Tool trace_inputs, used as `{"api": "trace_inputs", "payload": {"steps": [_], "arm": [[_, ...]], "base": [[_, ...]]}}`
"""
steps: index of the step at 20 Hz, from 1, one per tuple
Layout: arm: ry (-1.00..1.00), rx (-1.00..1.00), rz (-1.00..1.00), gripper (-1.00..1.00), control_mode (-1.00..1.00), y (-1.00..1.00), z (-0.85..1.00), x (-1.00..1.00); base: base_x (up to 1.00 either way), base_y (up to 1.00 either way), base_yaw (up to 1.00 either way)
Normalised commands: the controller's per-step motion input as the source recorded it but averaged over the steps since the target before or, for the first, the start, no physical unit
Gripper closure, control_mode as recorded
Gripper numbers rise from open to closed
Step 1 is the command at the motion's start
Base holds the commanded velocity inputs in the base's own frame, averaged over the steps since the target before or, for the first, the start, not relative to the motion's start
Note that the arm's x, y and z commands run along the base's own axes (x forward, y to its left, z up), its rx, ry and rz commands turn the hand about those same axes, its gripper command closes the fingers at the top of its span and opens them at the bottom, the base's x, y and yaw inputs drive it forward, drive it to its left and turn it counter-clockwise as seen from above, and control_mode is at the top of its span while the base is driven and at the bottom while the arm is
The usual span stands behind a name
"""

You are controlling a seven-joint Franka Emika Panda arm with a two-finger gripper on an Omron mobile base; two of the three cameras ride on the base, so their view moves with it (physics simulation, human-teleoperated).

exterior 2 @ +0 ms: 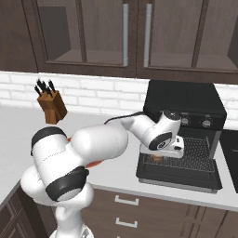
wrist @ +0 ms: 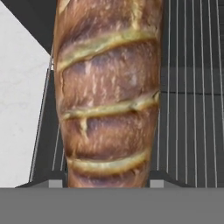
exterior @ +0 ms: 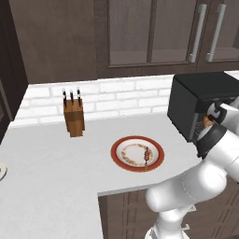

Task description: Pick up the kebab skewer and baguette bread, and place them inside the toaster oven. Close the toaster oven door and start by setting the timer.

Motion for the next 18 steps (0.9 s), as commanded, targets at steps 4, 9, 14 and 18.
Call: {"api": "trace_inputs", "payload": {"steps": [4,9,14,18], "arm": [[0.00,0.00,0.00,-1.00,-1.00,0.00,-0.10,-0.14],[0.00,0.00,0.00,-1.00,-1.00,0.00,0.00,-0.08],[0.00,0.00,0.00,-1.00,-1.00,0.00,0.02,0.03],[-0.02,0.00,0.00,-1.00,-1.00,0.07,0.44,-0.19]], "base": [[0.00,0.00,0.00],[0.00,0.00,0.00],[0.00,0.00,0.00],[0.00,0.00,0.00]]}}
